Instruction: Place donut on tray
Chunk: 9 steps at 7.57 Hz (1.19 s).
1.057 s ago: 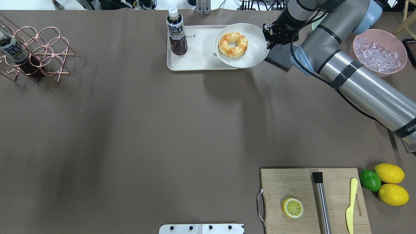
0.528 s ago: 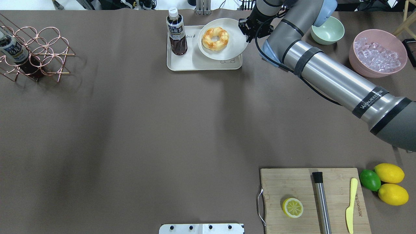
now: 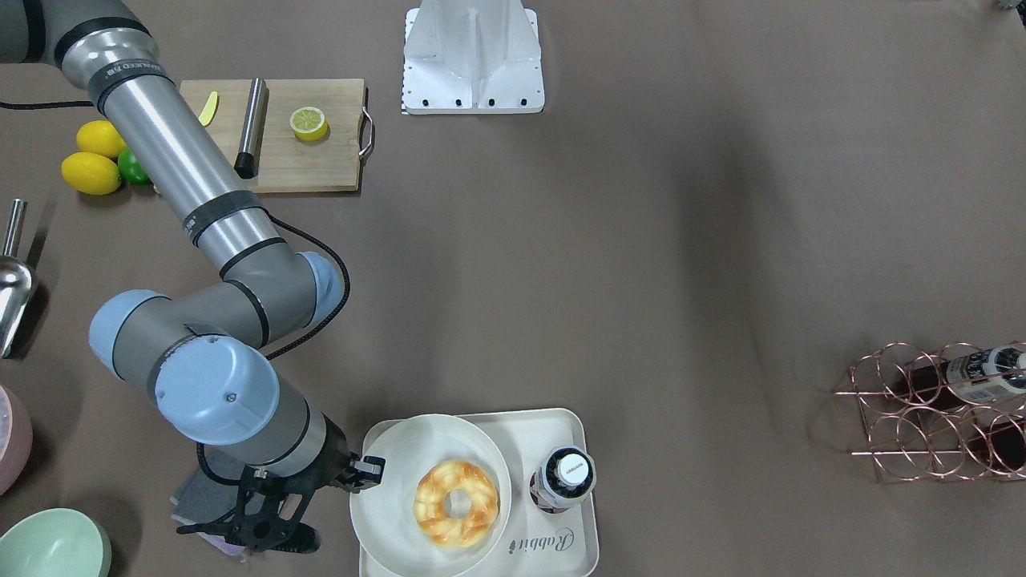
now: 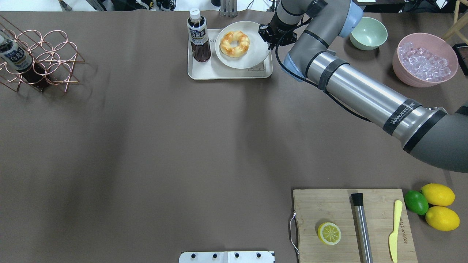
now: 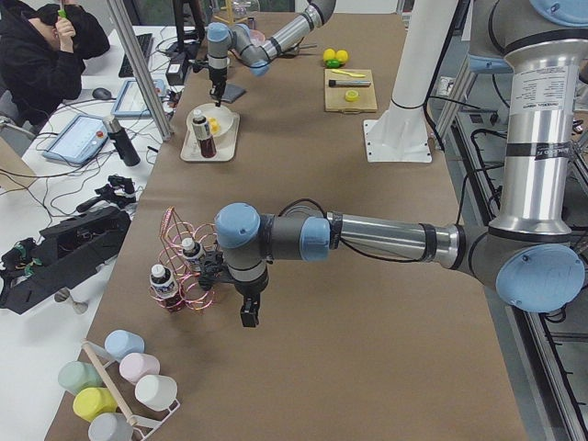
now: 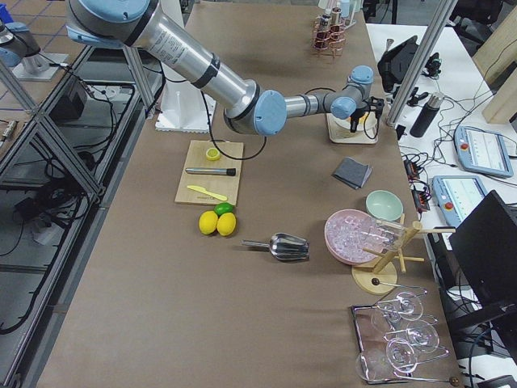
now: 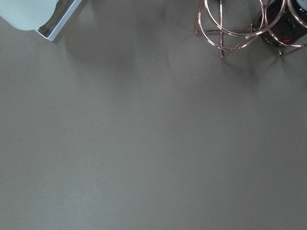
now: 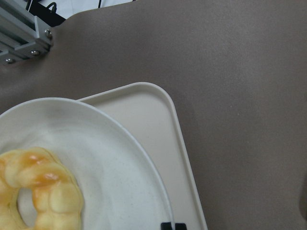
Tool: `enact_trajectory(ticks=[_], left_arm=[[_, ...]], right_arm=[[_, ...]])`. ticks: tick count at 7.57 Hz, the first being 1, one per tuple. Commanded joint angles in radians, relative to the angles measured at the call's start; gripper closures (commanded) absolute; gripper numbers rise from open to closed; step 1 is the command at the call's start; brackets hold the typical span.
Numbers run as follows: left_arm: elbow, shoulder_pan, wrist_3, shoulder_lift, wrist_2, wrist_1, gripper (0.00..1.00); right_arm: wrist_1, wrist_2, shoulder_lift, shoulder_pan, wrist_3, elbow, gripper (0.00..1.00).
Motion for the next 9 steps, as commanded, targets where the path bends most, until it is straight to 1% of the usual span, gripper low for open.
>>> enact_trajectory(ticks=[1, 3, 4, 5, 6, 7, 8, 9], left_arm=[[0.0, 0.0, 0.0, -0.003, 0.0, 0.0, 0.02], [0.0, 0.0, 0.0, -0.005, 0.0, 0.0, 0.02], [0.0, 0.0, 0.0, -0.005, 0.0, 0.0, 0.02], [0.0, 0.0, 0.0, -0.003, 0.0, 0.002, 0.02], [0.0, 0.0, 0.0, -0.002, 0.0, 0.002, 0.02], [0.0, 0.0, 0.0, 0.001, 0.0, 0.002, 0.02], [-0.001, 0.0, 0.0, 0.003, 0.0, 0.002, 0.02], [-0.002, 0.0, 0.0, 0.004, -0.002, 0.002, 0.02]], right_arm=[[0.006, -0.028, 0.011, -0.005, 0.03, -0.008, 0.0], [0.009, -0.023, 0.01, 0.004, 0.022, 0.001, 0.0], [0.003, -0.011, -0.002, 0.018, 0.024, 0.038, 0.0], [0.0, 0.016, -0.062, 0.027, 0.033, 0.135, 0.0], [-0.067, 0.088, -0.164, 0.052, 0.029, 0.306, 0.0], [-0.177, 0.159, -0.256, 0.084, 0.013, 0.483, 0.0], [-0.249, 0.181, -0.312, 0.104, -0.008, 0.589, 0.0], [-0.288, 0.181, -0.335, 0.125, -0.064, 0.628, 0.0]])
